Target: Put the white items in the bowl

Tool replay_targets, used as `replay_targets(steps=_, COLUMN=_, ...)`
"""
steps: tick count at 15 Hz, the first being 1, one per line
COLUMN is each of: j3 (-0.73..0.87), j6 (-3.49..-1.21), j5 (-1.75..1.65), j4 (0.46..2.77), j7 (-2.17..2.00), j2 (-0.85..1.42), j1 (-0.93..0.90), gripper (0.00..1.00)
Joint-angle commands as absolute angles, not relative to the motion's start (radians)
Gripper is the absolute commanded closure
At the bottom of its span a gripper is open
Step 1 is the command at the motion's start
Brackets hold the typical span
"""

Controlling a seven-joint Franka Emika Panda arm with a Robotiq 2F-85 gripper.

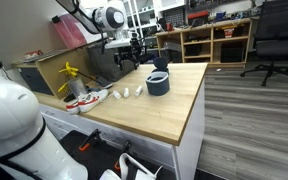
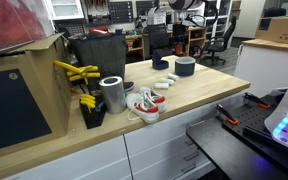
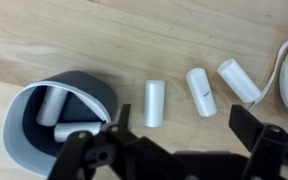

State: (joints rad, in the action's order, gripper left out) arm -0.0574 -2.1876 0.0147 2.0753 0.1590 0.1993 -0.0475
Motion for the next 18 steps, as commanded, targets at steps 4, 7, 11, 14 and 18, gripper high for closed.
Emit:
replay_targets(steps=4, j3=-0.111, j6=-2.383, j5=0.019, j4=2.099, j7=0.091, j2=0.37, j1=-0.102, gripper=0.0)
replay_targets(steps=7, j3=-0.116, j6=-2.378, j5=-0.019, j4=2.054, j7=0.096, j2=0.445, j1=-0.128, gripper=0.0)
replay_targets(steps=11, j3=-0.1, j6=-2.358, j5=-0.082, j4=2.018, j7=0.103, j2=0.503, j1=-0.146, gripper=0.0)
replay_targets(steps=14, j3=-0.095, j6=-2.364, j5=-0.114, j4=2.0, j7=0.107, j2=0.53, j1=-0.145, gripper=0.25)
replay_targets(steps=18, j3=-0.103, j6=-2.376, j5=-0.114, j4=1.99, j7=0.107, j2=0.553, j1=-0.143, gripper=0.51)
